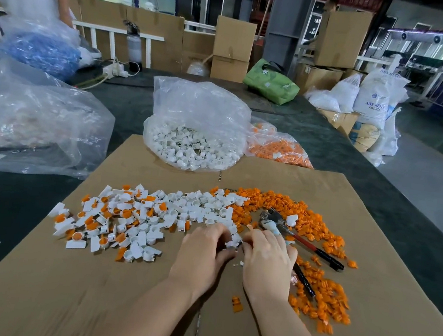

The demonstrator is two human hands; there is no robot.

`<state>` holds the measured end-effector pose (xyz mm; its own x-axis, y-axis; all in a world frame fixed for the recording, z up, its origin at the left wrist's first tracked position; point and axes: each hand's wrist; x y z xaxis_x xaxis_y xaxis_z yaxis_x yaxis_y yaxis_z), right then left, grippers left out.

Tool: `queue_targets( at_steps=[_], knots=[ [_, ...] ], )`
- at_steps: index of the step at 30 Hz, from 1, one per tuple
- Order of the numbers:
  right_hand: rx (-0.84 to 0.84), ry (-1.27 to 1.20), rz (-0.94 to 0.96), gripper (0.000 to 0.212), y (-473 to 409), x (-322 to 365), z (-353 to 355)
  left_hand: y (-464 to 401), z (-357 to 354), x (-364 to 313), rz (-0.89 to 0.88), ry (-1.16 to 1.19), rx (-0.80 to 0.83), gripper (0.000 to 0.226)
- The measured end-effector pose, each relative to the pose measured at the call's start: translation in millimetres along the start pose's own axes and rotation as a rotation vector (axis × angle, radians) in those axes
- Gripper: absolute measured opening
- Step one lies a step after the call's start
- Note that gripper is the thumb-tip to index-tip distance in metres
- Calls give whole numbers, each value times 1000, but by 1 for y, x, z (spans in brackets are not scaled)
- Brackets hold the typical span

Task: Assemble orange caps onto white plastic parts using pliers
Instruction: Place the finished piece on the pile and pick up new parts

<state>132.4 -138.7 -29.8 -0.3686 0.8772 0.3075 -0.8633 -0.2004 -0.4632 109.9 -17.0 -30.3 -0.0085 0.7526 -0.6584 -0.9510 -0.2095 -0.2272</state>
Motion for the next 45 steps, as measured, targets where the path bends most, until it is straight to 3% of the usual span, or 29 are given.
queue_targets(
  at_steps=[2,6,12,16,24,37,45],
  knots=[
    [-78,-86,36,12,2,0,2,1,2,0,36,55,3,15],
    [-78,-196,159,38,2,1,4,1,6,0,46,130,-26,12],
    [-111,-347,171,14,3,5,12,3,11,0,92,188,-57,19],
    [-58,-423,100,12,6,4,15,4,13,0,213,330,-19,27],
    [-64,-386,155,3,7,9,18,4,16,2,228,365,8,16],
    [-83,-319,185,5,7,7,14,6,18,-2,215,461,89,4],
    [-133,-218,231,19,7,9,13,9,16,-2,192,467,61,4]
  ],
)
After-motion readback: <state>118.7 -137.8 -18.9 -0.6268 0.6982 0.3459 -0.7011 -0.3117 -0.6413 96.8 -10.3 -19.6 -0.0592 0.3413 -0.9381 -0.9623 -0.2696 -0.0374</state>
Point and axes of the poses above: each hand's wrist, its own y-axis away from the middle knuckle, its own z-axis out of the back of the hand, x = y × z, and after that the axes turned 7 degrees about z, right-handed
